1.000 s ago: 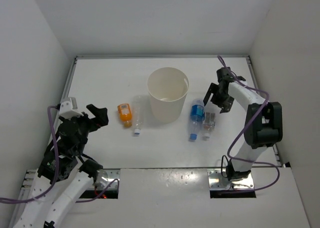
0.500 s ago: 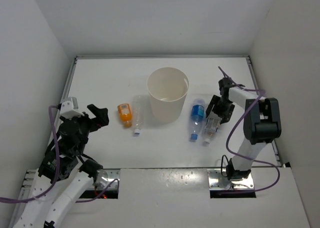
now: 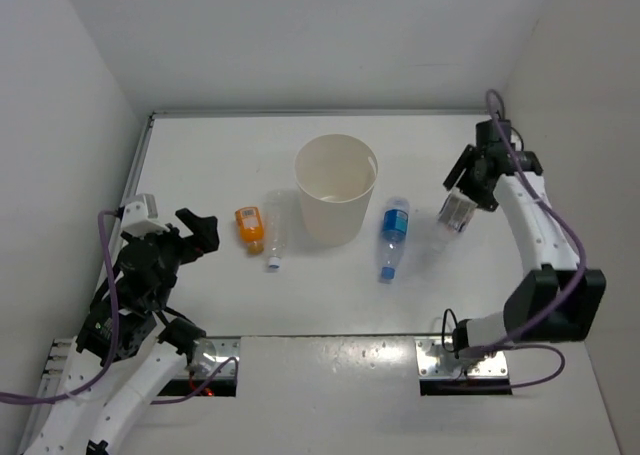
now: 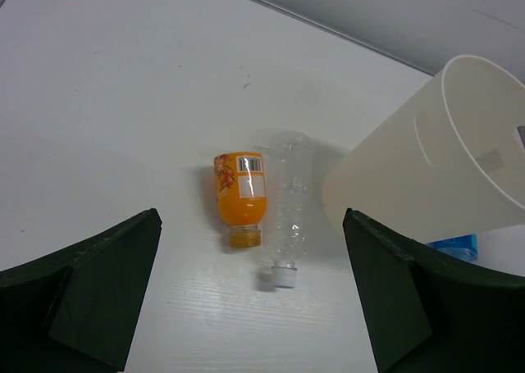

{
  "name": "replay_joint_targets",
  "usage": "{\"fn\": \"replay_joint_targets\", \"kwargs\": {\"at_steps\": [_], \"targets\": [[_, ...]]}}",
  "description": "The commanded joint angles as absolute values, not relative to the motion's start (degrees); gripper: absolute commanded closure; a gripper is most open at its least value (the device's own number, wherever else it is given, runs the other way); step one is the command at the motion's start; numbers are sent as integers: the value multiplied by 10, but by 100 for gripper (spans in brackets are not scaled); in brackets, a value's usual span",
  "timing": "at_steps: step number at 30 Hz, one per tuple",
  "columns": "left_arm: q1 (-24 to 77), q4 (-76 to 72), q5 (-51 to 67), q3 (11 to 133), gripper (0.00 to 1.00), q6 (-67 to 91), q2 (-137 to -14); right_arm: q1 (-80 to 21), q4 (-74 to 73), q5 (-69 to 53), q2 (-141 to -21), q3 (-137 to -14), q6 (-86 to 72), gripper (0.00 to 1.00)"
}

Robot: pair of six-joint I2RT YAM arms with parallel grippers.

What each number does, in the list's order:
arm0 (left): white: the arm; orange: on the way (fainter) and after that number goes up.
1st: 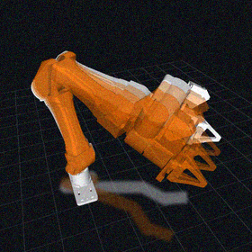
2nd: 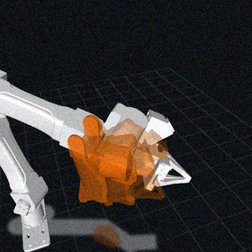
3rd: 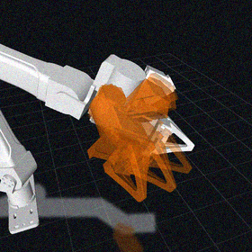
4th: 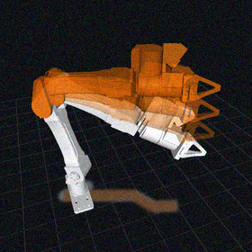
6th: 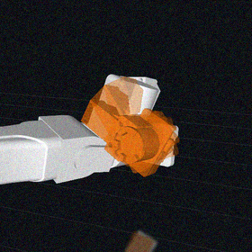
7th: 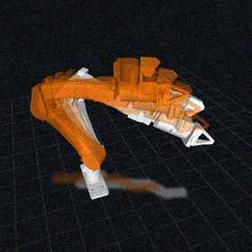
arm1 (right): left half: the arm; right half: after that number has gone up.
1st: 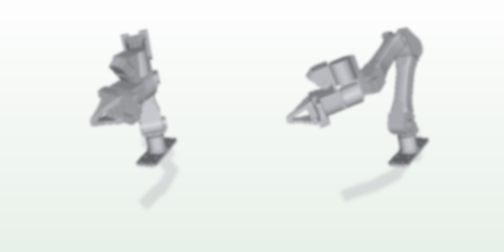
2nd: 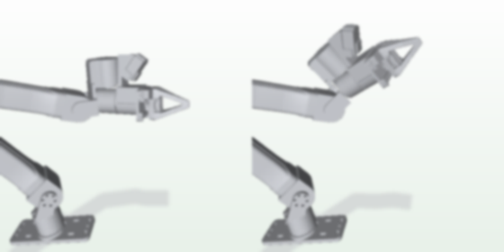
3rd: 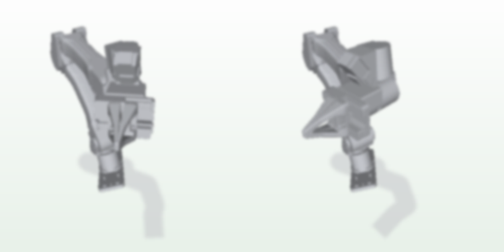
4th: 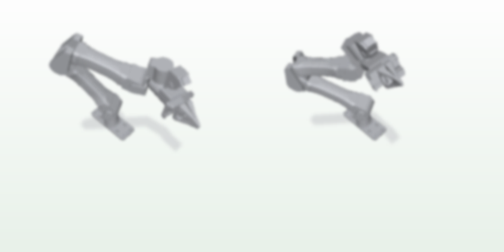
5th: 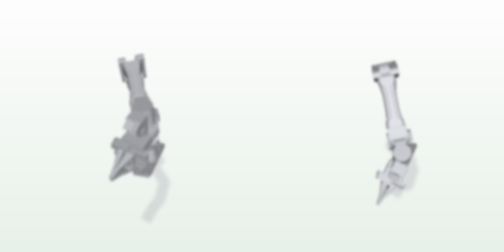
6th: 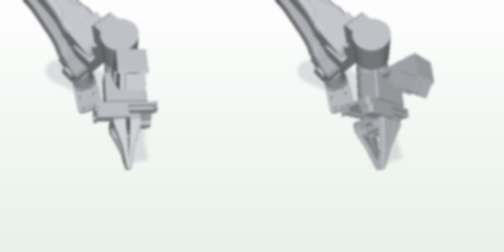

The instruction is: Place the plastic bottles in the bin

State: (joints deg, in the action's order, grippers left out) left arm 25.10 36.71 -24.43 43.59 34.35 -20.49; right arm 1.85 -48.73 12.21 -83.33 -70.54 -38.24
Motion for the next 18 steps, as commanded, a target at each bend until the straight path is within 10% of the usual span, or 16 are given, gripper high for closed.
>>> {"fn": "replay_joint_targets", "kwargs": {"at_steps": [1,18], "targets": [[257,351,-240,431,0,346,-199,21,-515,184,-753,-779,-433,100],[262,351,-240,431,0,346,-193,-73,-332,23,-776,-993,-479,100]]}}
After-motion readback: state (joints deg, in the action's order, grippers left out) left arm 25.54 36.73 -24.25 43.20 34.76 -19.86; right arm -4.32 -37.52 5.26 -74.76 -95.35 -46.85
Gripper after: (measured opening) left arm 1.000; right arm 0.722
